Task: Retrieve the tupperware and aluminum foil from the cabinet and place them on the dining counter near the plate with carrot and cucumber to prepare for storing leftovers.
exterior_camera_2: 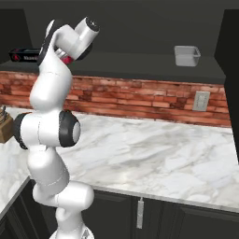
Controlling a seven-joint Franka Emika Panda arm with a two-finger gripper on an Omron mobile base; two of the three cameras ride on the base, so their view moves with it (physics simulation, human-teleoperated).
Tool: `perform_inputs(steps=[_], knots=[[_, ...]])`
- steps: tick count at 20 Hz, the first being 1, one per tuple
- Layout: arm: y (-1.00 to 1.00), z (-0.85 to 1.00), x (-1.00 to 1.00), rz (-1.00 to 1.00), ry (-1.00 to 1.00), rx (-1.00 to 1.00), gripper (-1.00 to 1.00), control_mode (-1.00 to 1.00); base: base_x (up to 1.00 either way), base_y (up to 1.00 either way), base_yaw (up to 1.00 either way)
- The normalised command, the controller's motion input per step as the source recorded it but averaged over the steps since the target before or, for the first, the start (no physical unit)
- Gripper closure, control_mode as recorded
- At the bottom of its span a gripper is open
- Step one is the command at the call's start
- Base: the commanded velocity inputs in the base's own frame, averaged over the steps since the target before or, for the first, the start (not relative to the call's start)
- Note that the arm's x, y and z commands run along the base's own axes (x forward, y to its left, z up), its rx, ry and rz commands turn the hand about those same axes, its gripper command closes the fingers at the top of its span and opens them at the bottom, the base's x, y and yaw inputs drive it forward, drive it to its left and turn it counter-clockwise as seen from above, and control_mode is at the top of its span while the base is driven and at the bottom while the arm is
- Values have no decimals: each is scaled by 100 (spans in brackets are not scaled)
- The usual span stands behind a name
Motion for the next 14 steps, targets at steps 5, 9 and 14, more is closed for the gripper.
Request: perform_inputs(steps=[5,9,14], knots=[[-43,7,-97,-15,-23,4,100,-100,0,0,0],[-67,27,-100,-15,-11,11,100,-100,0,0,0],[-98,51,-100,-12,0,18,100,-100,0,0,0]])
